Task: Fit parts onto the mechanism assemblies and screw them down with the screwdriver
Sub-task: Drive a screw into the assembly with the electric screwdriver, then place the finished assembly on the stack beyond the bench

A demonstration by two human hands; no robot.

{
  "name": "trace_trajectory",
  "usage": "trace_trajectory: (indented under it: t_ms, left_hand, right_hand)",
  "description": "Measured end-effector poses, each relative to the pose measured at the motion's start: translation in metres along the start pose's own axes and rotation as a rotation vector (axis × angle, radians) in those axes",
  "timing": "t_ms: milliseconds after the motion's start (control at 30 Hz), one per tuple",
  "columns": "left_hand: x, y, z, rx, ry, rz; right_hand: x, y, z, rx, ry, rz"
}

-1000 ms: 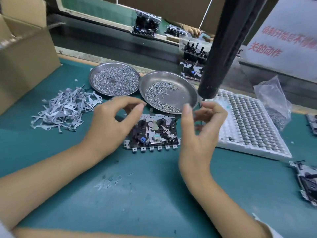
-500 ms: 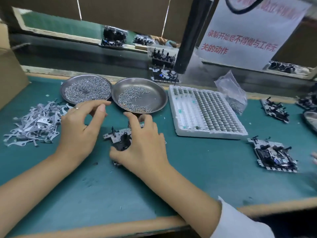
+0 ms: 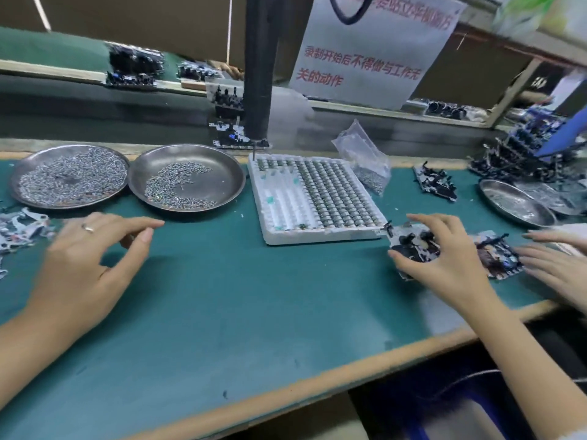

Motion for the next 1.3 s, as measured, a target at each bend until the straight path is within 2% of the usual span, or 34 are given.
trace_trajectory:
  t_ms: [100,267,333,400,467,633,700,800,934,1100,1200,1300]
  left_hand:
    - [0.009,-0.001,0.002,-0.010,-0.033,0.008]
    - [0.004,0.000,0.001,-0.011,-0.013,0.010]
    - [0.001,0.000,0.001,-0.014,-0.002,0.000]
    - [-0.001,-0.001,0.000,-0.022,0.006,-0.010]
    - [-0.004,-0.004,0.000,-0.046,0.014,-0.011]
    - [0.000,-0.016,-0.006,-0.125,-0.019,-0.025]
    - [0.001,-0.021,-0.015,-0.137,-0.021,-0.069]
    - [0.005,-0.026,-0.041,-0.123,-0.021,-0.128]
    - [0.027,-0.006,-0.099,0.011,-0.089,-0.150]
    - [0.048,0.078,-0.177,0.231,-0.224,-0.146]
    - [0.071,0.133,-0.198,0.371,-0.377,-0.152]
    - [0.089,0.163,-0.208,0.417,-0.456,-0.153]
  right_hand:
    - [-0.028,0.014,-0.010,0.022,0.055,0.039]
    - [-0.060,0.028,-0.019,0.149,0.114,0.067]
    - [-0.052,0.025,-0.019,0.118,0.096,0.166]
    - [-0.013,0.018,-0.016,0.003,-0.051,0.200]
    - [0.050,0.020,-0.005,-0.064,-0.262,0.055]
    - [0.210,0.061,0.034,0.001,-0.738,-0.219]
    - [0.252,0.077,0.036,-0.022,-0.837,-0.282]
    - [0.284,0.093,0.024,-0.083,-0.818,-0.343]
    - [0.289,0.110,0.011,-0.103,-0.766,-0.416]
    - [0.278,0.118,0.002,-0.128,-0.753,-0.435]
    - [0.274,0.124,-0.006,-0.112,-0.717,-0.401]
    - [0.271,0.128,-0.010,-0.096,-0.683,-0.412]
Point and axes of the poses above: each hand's wrist, its own z-axis away from the middle knuckle, its own y-axis out of the palm, x = y × z, the point moved 10 cm from there along -z, towards the middle knuckle, and after that the axes turned 5 degrees about z, right-handed, at the moved point
